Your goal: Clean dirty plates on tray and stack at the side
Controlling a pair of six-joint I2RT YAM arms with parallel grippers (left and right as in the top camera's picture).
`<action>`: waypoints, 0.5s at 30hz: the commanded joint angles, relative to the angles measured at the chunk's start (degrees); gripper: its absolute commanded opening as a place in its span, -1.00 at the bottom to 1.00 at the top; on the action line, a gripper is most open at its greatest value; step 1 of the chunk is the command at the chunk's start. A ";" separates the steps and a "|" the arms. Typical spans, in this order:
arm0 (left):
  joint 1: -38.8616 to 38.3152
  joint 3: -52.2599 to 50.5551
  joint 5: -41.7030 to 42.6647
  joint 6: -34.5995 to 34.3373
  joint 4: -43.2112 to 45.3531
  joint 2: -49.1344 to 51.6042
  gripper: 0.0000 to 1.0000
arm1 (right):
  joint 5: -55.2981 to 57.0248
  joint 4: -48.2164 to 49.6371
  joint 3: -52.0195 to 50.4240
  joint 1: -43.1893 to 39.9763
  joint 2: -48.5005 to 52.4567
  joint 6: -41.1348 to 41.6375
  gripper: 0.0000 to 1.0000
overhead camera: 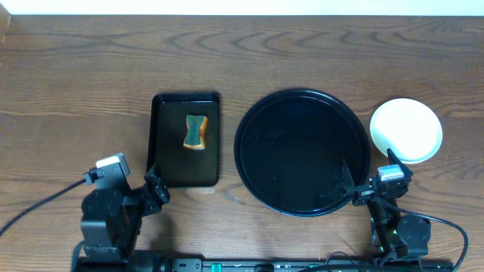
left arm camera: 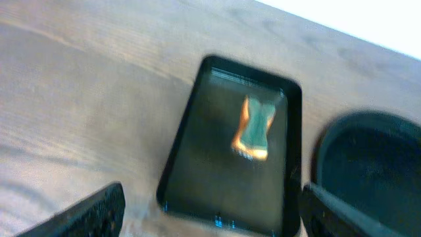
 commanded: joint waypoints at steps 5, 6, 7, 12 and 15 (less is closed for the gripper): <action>2.95 -18.16 1.49 0.90 15.58 -13.16 0.70 | -0.28 -0.26 -0.04 0.85 -0.42 0.70 0.99; 3.06 -19.85 1.46 0.90 17.75 -14.23 0.70 | -0.28 -0.26 -0.04 0.85 -0.42 0.68 0.98; 3.08 -21.77 1.44 0.92 20.65 -15.32 0.70 | -0.28 -0.26 -0.04 0.85 -0.42 0.68 0.99; 3.08 -29.92 1.40 0.94 34.82 -19.52 0.70 | -0.28 -0.26 -0.04 0.85 -0.42 0.70 0.98; 3.08 -34.32 0.98 1.09 43.28 -21.20 0.70 | -0.28 -0.26 -0.04 0.85 -0.42 0.70 0.99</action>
